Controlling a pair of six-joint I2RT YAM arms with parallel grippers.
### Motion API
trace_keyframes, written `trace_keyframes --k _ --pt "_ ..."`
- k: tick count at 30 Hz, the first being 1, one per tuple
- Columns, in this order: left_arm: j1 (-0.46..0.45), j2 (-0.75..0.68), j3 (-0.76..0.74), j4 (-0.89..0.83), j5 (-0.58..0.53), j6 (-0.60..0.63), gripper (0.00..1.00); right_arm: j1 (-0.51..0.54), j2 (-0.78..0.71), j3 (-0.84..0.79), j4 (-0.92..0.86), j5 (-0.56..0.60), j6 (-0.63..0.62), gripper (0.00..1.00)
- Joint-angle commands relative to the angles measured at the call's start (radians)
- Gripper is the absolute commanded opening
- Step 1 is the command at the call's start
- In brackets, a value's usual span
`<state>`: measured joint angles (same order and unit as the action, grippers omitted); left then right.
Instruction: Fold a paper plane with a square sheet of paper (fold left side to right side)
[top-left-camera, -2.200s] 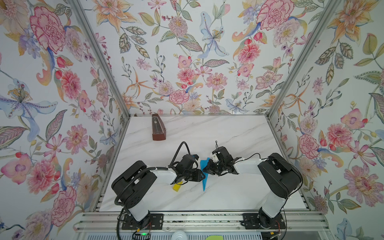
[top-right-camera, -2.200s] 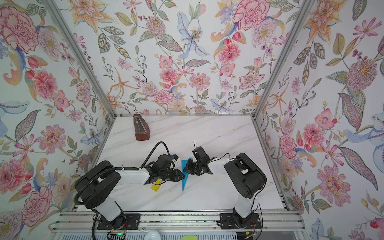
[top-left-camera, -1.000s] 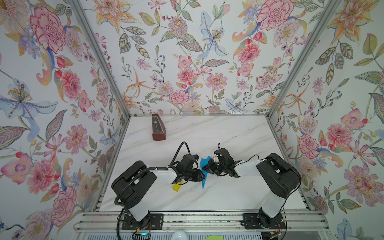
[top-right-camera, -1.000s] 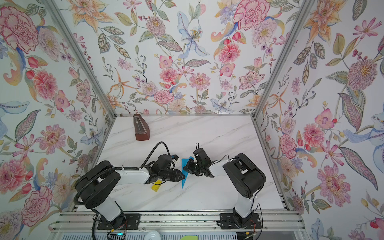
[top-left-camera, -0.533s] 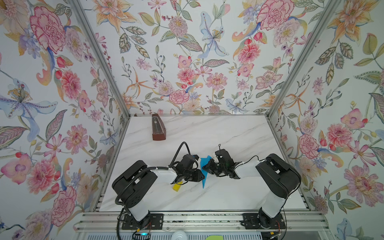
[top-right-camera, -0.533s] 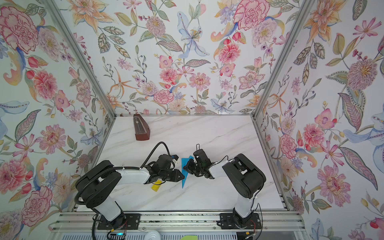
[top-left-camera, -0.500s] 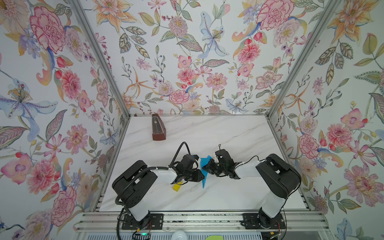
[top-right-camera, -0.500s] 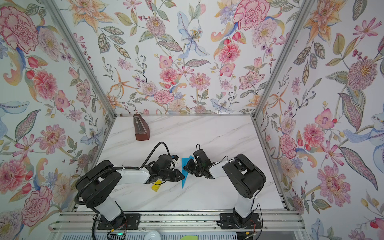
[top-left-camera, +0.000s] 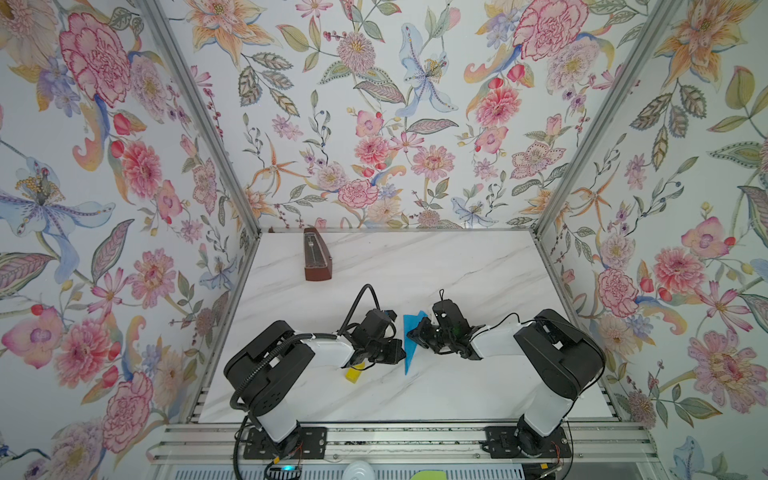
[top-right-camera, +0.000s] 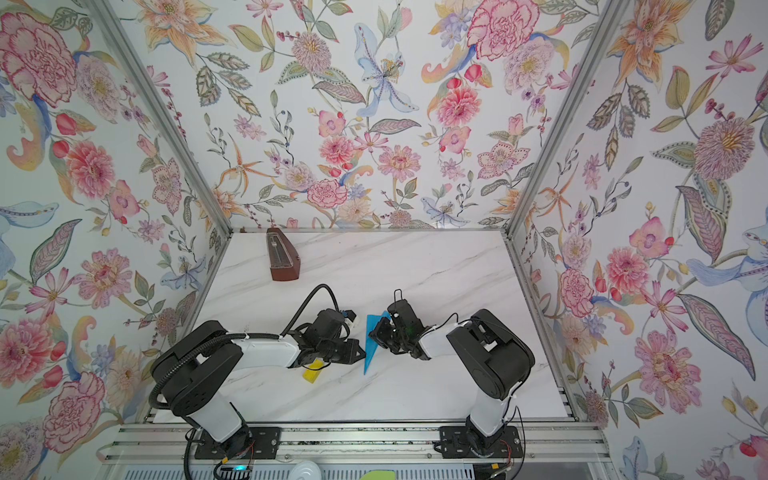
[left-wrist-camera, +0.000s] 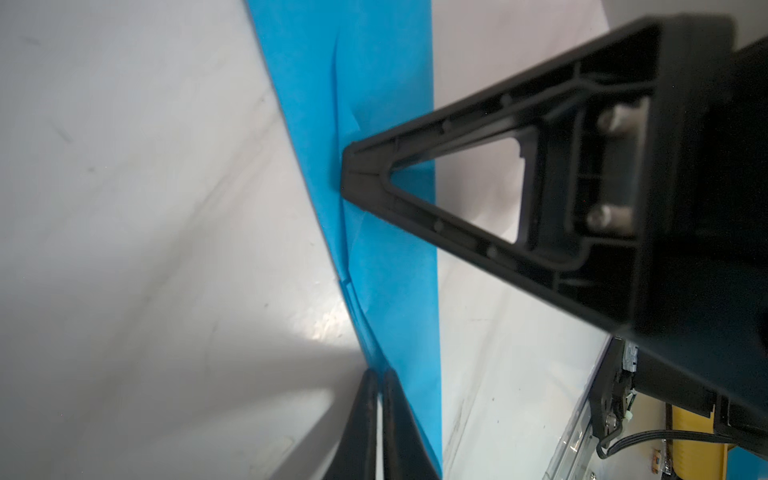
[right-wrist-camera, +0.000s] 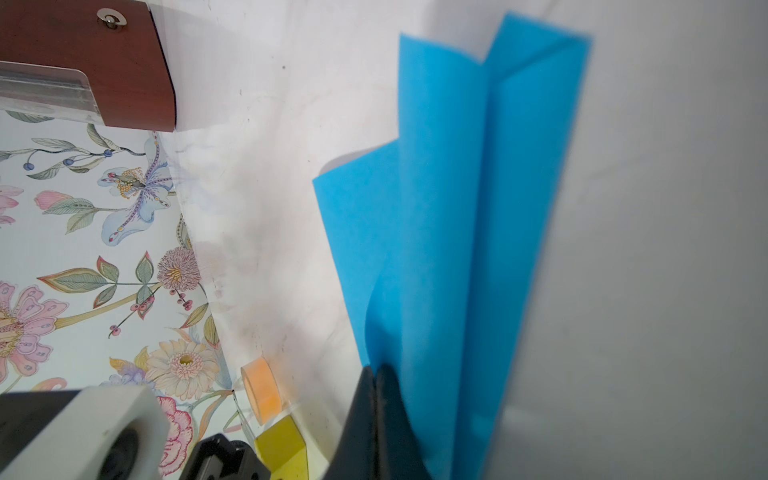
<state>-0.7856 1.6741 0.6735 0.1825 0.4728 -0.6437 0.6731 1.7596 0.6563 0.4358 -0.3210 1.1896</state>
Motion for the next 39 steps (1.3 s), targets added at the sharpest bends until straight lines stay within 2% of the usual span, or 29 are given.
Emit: trace_keyframes --k 1,7,14,23,39 --pt "0.002 -0.053 0.002 -0.085 -0.057 0.014 0.13 0.005 0.012 -0.032 -0.04 0.04 0.013 0.0" --pt "0.002 -0.103 0.006 -0.074 -0.032 -0.003 0.21 0.007 0.017 -0.041 -0.028 0.037 0.019 0.0" --pt "-0.001 -0.045 -0.011 0.04 0.03 -0.065 0.28 0.008 0.019 -0.037 -0.026 0.036 0.021 0.0" --pt "-0.003 0.011 -0.029 0.112 0.054 -0.109 0.3 0.008 0.014 -0.036 -0.026 0.038 0.022 0.0" --pt "-0.005 0.059 -0.029 0.099 0.045 -0.109 0.3 0.008 -0.013 -0.03 -0.025 0.053 0.031 0.0"
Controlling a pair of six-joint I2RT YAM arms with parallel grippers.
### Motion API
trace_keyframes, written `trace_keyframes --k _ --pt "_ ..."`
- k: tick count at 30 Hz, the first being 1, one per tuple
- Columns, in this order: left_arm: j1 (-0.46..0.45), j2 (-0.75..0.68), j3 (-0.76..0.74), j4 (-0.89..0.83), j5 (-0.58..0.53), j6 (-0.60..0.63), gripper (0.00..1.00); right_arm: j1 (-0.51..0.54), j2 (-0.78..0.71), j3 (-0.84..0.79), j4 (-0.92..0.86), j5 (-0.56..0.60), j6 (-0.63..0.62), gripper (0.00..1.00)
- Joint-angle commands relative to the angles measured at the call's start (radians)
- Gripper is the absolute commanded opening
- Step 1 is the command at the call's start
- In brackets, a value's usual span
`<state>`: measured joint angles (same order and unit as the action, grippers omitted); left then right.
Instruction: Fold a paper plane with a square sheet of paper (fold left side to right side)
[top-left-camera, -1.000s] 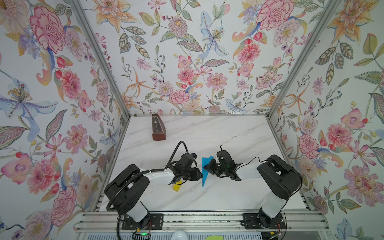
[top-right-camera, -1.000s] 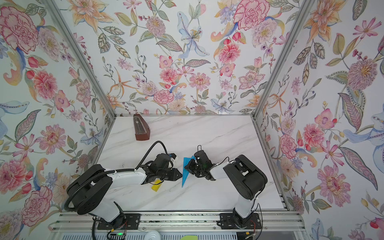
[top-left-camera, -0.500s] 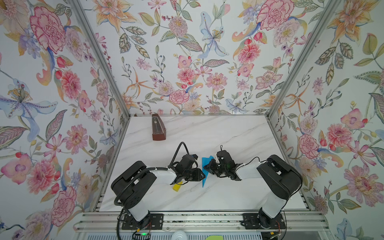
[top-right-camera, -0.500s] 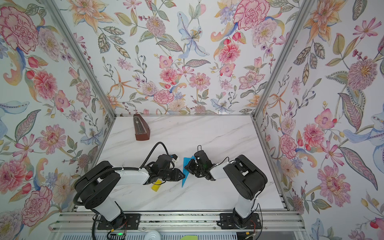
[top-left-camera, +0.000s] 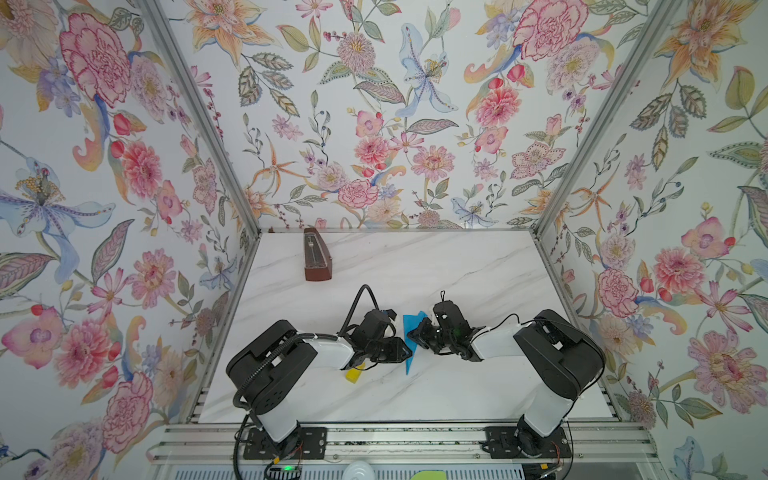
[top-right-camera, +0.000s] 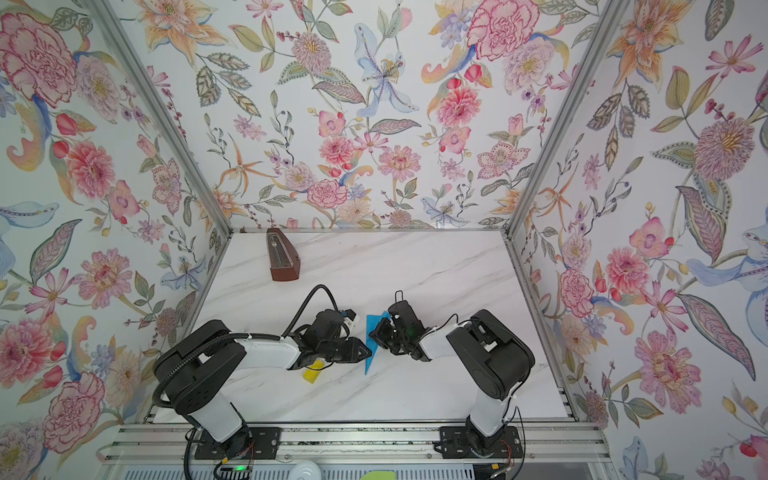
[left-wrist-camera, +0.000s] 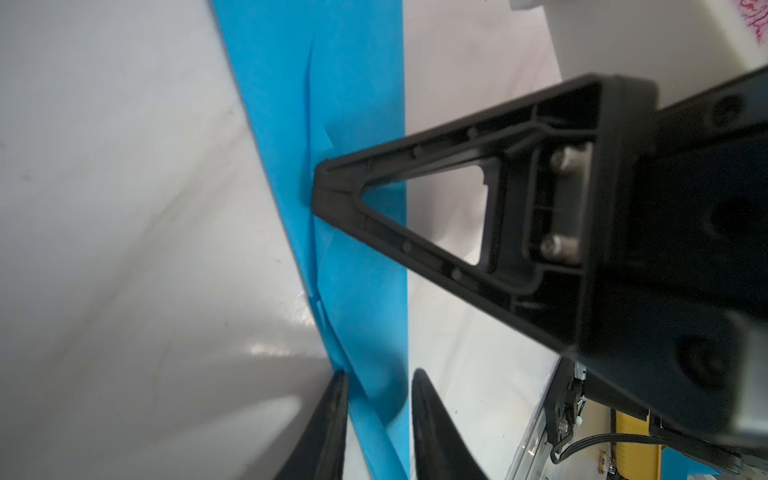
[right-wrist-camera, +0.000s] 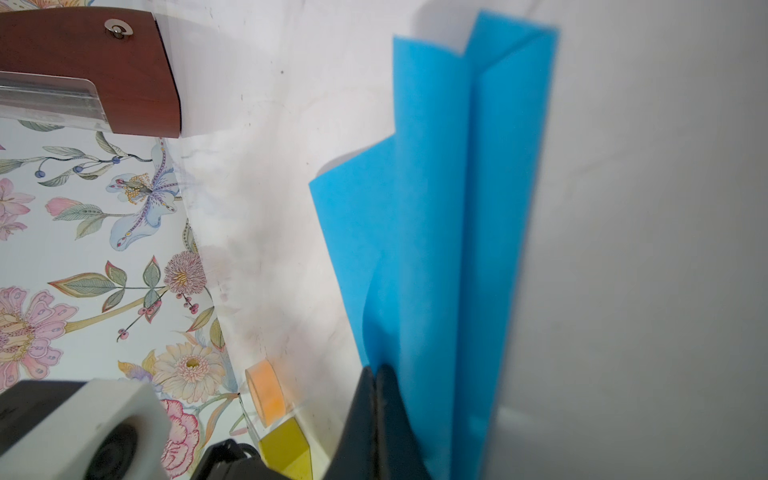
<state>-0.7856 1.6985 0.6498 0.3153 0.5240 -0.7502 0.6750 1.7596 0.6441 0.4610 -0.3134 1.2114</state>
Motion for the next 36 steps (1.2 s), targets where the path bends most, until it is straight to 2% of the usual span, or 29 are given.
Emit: trace_keyframes --k 1,26,32,36 --pt "-0.004 0.036 -0.004 -0.037 -0.008 -0.001 0.3 0.007 -0.015 -0.018 -0.049 0.046 0.011 0.0" --pt "-0.005 0.039 0.01 -0.119 -0.035 0.031 0.24 -0.006 -0.01 -0.04 -0.009 0.086 0.038 0.0" --pt "-0.007 -0.059 0.035 -0.198 -0.075 0.058 0.27 -0.005 0.012 -0.049 0.01 0.079 0.048 0.0" --pt "-0.024 -0.059 0.079 -0.266 -0.081 0.083 0.31 -0.005 0.02 -0.047 0.015 0.073 0.05 0.0"
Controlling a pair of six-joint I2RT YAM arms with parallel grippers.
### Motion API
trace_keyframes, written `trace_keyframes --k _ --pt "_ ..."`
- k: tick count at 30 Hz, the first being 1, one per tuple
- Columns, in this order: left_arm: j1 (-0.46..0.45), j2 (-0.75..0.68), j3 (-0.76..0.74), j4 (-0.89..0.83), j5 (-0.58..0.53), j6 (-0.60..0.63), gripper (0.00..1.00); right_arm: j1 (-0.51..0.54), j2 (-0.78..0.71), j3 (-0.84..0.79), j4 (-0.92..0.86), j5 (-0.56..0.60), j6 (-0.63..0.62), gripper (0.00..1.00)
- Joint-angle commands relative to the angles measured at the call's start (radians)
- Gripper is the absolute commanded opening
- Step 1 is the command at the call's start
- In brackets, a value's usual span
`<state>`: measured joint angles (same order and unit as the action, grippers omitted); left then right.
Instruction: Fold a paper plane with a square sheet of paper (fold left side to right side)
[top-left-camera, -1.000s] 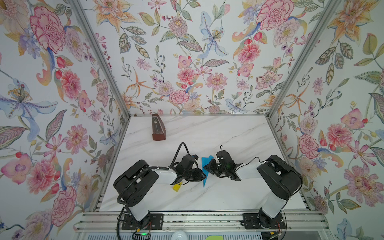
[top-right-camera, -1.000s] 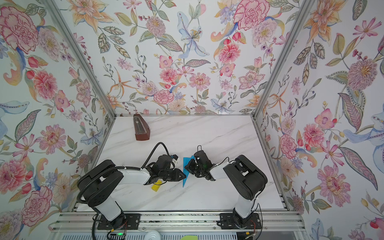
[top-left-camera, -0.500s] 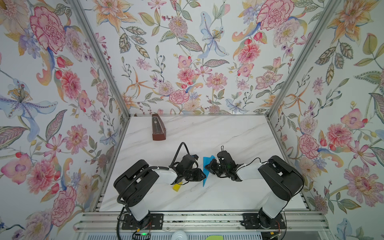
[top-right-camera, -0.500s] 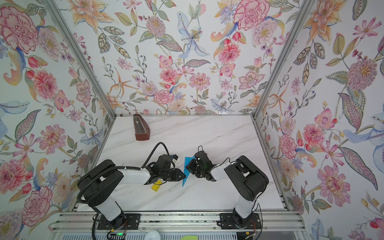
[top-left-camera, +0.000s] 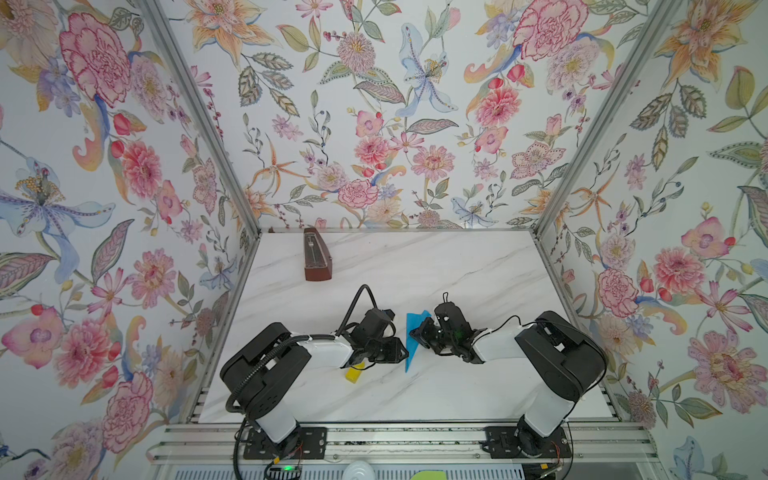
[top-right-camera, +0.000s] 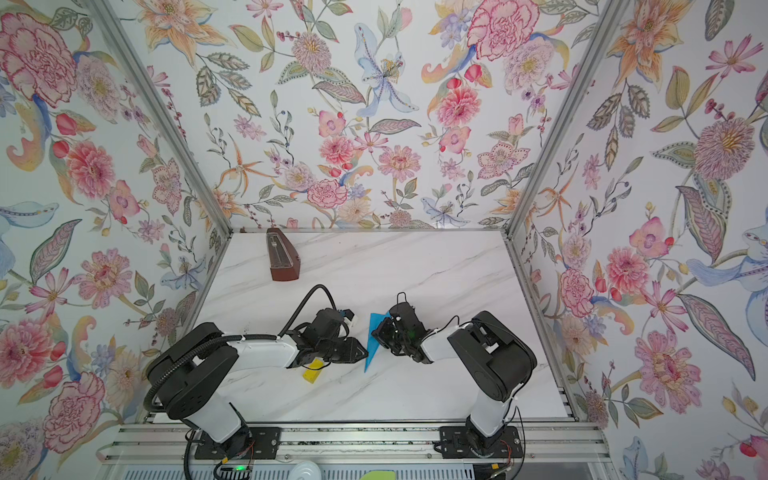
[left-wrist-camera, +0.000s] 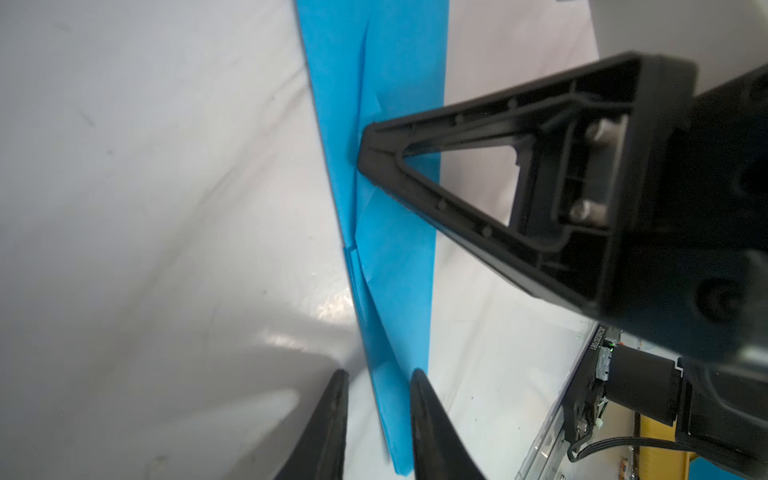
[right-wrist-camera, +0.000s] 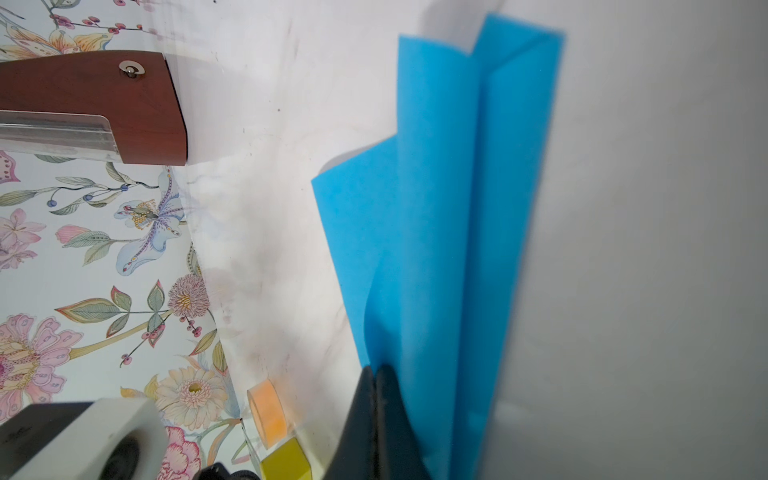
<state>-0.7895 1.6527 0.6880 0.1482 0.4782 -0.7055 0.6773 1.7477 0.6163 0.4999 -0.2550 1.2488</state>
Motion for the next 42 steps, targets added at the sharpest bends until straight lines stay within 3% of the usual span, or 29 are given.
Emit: trace_keyframes --k 1,11,17,30,42 --pt "-0.028 -0.006 0.05 -0.113 -0.041 0.043 0.31 -0.007 0.034 -0.019 -0.024 0.016 0.012 0.0" --pt "-0.11 0.047 0.191 -0.337 -0.214 0.108 0.38 -0.009 0.03 -0.019 -0.028 0.012 0.011 0.0" --pt "-0.135 0.091 0.239 -0.425 -0.285 0.132 0.36 -0.009 0.03 -0.02 -0.029 0.012 0.011 0.0" --pt "-0.154 0.124 0.26 -0.433 -0.284 0.141 0.19 -0.01 0.026 -0.026 -0.029 0.013 0.011 0.0" --pt "-0.152 0.116 0.238 -0.416 -0.274 0.133 0.13 -0.012 0.023 -0.026 -0.032 0.017 0.009 0.0"
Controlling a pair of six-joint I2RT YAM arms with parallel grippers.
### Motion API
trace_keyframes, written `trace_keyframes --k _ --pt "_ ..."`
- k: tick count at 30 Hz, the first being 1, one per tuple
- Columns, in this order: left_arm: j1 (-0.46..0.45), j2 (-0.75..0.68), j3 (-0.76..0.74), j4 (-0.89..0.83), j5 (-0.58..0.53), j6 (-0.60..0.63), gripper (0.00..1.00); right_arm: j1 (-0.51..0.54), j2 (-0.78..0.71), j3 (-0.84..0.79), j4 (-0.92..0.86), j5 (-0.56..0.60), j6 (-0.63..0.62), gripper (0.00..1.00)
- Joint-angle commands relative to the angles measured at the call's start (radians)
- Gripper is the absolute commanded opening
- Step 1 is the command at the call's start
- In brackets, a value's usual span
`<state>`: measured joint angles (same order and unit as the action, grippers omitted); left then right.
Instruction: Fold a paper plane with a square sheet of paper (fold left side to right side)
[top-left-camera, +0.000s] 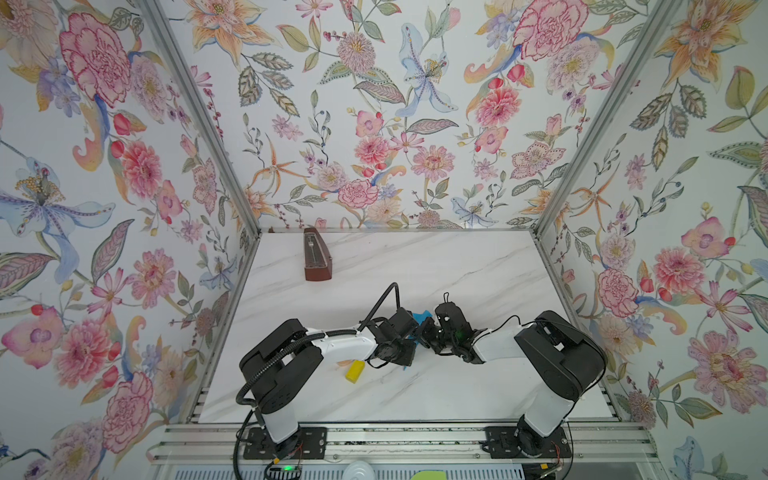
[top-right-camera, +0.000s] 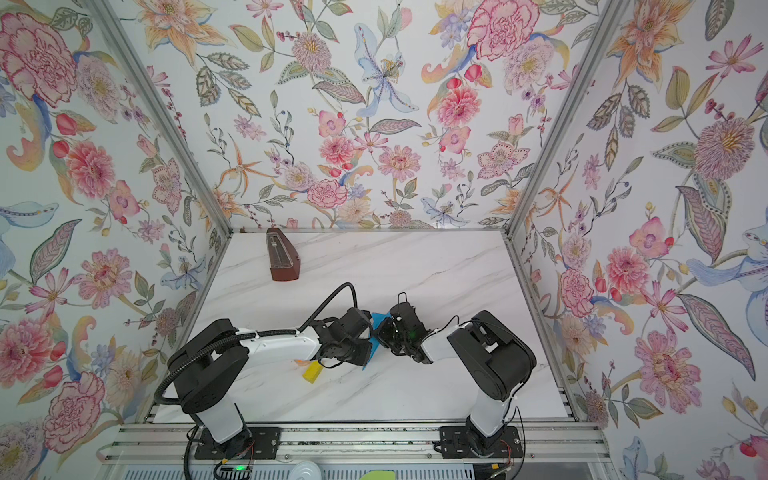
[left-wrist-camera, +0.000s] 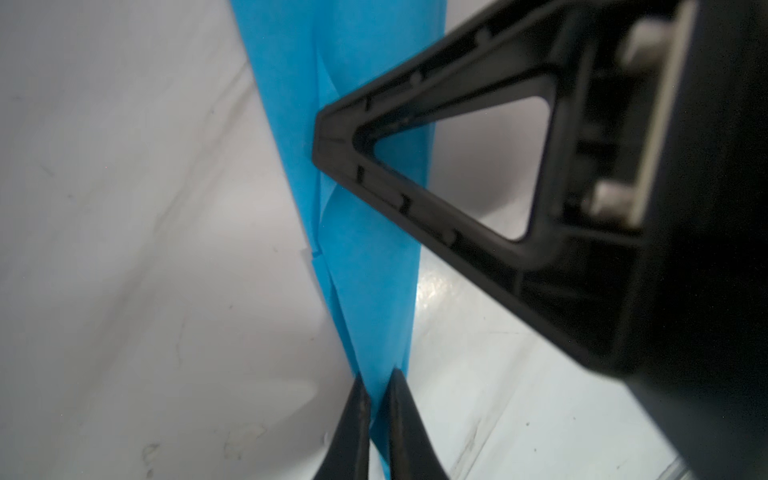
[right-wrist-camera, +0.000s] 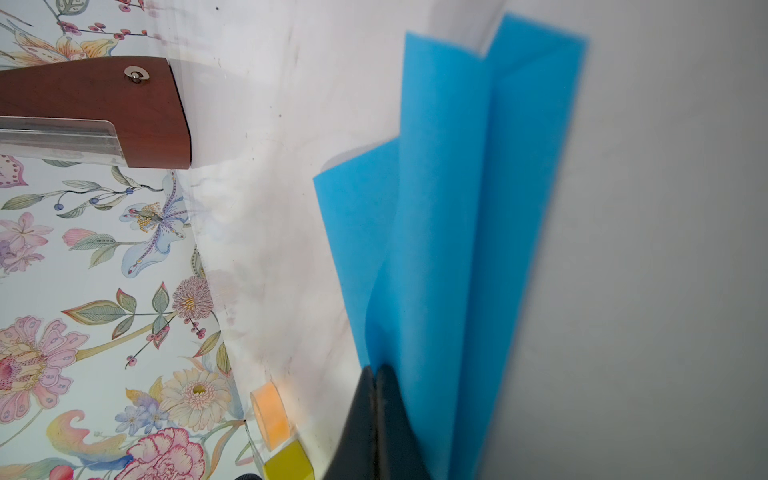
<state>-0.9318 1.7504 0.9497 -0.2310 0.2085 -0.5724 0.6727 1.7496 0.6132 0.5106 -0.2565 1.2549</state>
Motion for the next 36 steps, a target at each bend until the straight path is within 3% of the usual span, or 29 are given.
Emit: trace_keyframes --k 1,5,11,27,36 --pt "-0.01 0.012 -0.024 -0.037 -0.007 -0.001 0.16 -0.007 0.021 -0.023 -0.044 0.018 0.003 0.0" --pt "-0.009 -0.03 -0.016 -0.044 -0.021 -0.005 0.24 -0.007 0.02 -0.023 -0.044 0.018 0.002 0.0" --pt "-0.009 -0.073 -0.002 -0.037 -0.026 -0.011 0.25 -0.007 0.019 -0.024 -0.044 0.018 0.003 0.0" --pt "0.0 -0.002 -0.005 -0.016 -0.057 -0.005 0.1 -0.009 0.02 -0.018 -0.049 0.016 0.0 0.0" --pt "0.002 0.016 -0.023 -0.016 -0.057 -0.004 0.09 -0.019 -0.013 -0.001 -0.098 0.026 -0.025 0.0"
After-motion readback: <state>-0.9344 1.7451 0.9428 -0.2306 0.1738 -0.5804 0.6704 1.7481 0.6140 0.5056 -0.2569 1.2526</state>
